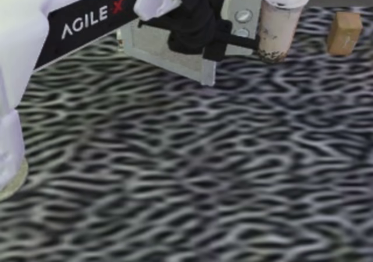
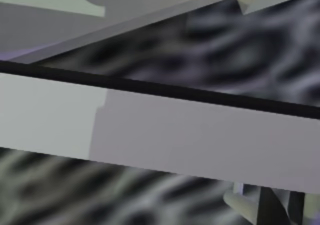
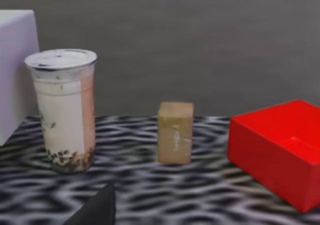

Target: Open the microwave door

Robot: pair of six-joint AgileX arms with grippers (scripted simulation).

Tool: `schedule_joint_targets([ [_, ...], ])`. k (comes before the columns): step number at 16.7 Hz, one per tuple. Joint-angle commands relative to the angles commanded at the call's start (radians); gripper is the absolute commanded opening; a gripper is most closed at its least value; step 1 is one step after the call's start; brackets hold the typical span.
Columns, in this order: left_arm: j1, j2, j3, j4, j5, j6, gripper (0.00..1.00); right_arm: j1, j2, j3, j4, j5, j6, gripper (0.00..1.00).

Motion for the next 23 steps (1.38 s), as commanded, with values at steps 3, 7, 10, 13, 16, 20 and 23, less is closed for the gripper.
schedule_joint_targets([
  [3,0.0,0.0,0.0,0.0,0.0,0.0,0.0,0.0,0.0,0.0,0.0,0.0,0.0,1.0],
  [7,0.0,0.0,0.0,0.0,0.0,0.0,0.0,0.0,0.0,0.0,0.0,0.0,0.0,1.0],
  [10,-0.007,0.003,-0.002,0.0,0.007,-0.004,0.0,0.0,0.0,0.0,0.0,0.0,0.0,1.0],
  [13,0.0,-0.022,-0.036,0.018,0.021,0.026,0.0,0.0,0.0,0.0,0.0,0.0,0.0,1.0],
  [16,0.016,-0.07,-0.109,0.049,0.05,0.087,0.0,0.0,0.0,0.0,0.0,0.0,0.0,1.0],
  [20,0.025,-0.095,-0.147,0.065,0.066,0.118,0.0,0.0,0.0,0.0,0.0,0.0,0.0,1.0],
  [23,0.025,-0.095,-0.147,0.065,0.066,0.118,0.0,0.0,0.0,0.0,0.0,0.0,0.0,1.0],
])
